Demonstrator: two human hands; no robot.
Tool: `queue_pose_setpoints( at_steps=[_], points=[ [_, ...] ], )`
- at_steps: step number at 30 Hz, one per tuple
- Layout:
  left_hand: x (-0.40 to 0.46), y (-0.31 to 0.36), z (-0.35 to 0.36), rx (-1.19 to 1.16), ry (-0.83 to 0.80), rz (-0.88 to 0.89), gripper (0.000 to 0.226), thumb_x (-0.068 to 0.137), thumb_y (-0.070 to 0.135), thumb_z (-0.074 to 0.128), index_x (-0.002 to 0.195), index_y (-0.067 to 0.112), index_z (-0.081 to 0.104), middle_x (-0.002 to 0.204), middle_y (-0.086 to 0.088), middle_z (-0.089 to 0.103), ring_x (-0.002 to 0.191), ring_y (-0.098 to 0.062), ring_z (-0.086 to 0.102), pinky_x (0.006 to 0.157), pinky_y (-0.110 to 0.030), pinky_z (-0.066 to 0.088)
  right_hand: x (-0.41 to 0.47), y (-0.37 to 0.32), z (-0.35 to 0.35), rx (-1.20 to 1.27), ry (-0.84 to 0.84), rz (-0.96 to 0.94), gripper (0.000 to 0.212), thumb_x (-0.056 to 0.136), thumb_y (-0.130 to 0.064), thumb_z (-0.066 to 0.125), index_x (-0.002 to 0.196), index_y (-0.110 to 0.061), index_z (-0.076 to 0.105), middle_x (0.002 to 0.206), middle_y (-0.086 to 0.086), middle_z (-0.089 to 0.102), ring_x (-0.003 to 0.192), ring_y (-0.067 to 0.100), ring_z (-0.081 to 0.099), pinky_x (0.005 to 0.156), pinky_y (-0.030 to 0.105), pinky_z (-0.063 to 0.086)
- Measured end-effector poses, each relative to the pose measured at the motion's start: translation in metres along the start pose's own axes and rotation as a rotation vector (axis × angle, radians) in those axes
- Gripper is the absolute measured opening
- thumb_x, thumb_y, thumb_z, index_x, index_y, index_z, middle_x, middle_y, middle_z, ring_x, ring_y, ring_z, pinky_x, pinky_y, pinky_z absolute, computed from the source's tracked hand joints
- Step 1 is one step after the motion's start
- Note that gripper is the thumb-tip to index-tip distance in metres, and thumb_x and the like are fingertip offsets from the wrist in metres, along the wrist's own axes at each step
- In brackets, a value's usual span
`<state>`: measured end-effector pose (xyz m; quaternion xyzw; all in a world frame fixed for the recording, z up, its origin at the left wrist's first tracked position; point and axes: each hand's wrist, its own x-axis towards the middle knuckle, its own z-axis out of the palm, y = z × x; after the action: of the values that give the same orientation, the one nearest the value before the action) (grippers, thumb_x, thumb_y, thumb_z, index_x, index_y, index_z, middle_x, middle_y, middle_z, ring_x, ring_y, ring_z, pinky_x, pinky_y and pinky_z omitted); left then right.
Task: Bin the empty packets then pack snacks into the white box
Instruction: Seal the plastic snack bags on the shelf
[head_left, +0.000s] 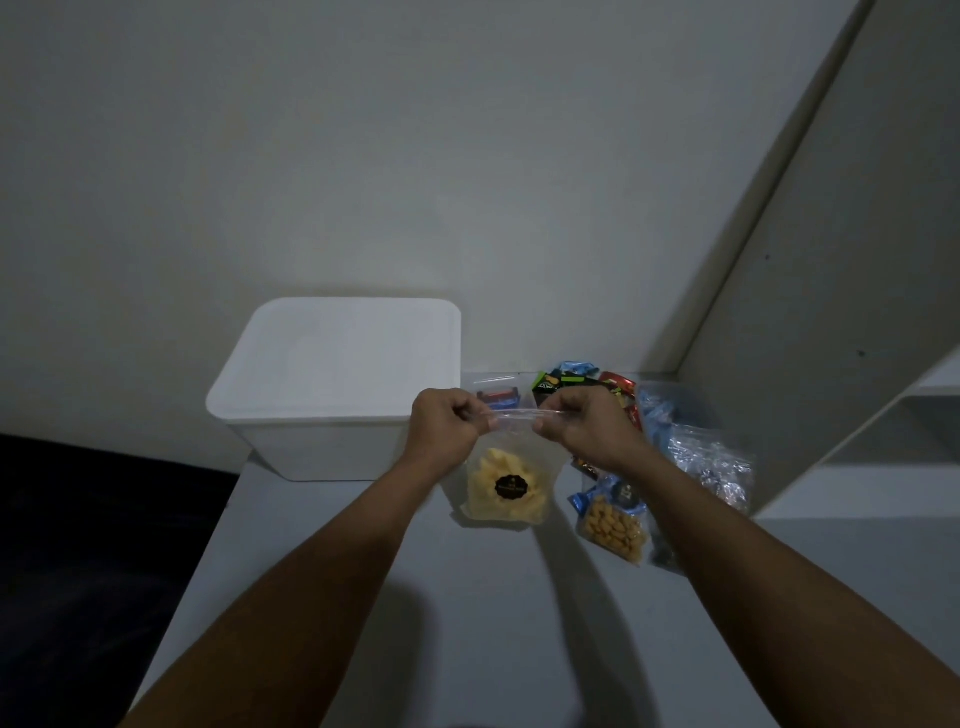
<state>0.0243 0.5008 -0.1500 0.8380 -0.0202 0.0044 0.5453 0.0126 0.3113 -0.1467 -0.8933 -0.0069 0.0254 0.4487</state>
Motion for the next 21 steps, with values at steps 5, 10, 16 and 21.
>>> queue_pose_setpoints(
  at_steps=[5,10,16,21],
  points=[
    [-0.0004,0.0029,0.0077,0.024,-0.024,0.042,0.009,0.069,0.003,0.082,0.074,0.002,0.075,0.067,0.0,0.066,0.061,-0.004,0.059,0.058,-0.006,0.045,0.0043,-0.0065,0.0078,-0.188,0.024,-0.051,0.006,0.081,-0.023,0.075,0.083,-0.018,0.075,0.075,-0.005,0.068,0.071,0.01,0.062,0.069,0.03,0.052],
    [-0.0008,0.0028,0.0049,-0.024,-0.044,0.032,0.007,0.075,0.002,0.077,0.08,0.007,0.075,0.07,0.003,0.067,0.065,-0.004,0.061,0.059,-0.006,0.045,0.0058,-0.0081,0.0056,-0.187,0.074,-0.039,0.004,0.079,-0.02,0.076,0.078,-0.017,0.074,0.065,-0.01,0.061,0.061,0.003,0.054,0.062,0.024,0.043],
    [-0.0018,-0.0012,0.0058,0.017,0.02,0.027,0.007,0.072,0.002,0.08,0.076,0.005,0.075,0.069,-0.001,0.067,0.062,-0.007,0.06,0.061,-0.012,0.048,0.0056,-0.0075,0.0094,-0.195,-0.029,-0.067,0.007,0.084,-0.024,0.072,0.084,-0.017,0.073,0.078,-0.005,0.068,0.074,0.01,0.062,0.07,0.03,0.051],
    [-0.0051,0.0048,0.0093,-0.004,-0.032,0.074,0.006,0.073,-0.001,0.077,0.079,-0.001,0.075,0.073,-0.006,0.069,0.057,0.008,0.059,0.062,-0.005,0.045,0.0053,-0.0103,0.0087,-0.227,0.041,-0.113,0.011,0.08,-0.017,0.075,0.07,-0.018,0.07,0.073,-0.001,0.069,0.07,0.014,0.063,0.067,0.029,0.051]
  ],
)
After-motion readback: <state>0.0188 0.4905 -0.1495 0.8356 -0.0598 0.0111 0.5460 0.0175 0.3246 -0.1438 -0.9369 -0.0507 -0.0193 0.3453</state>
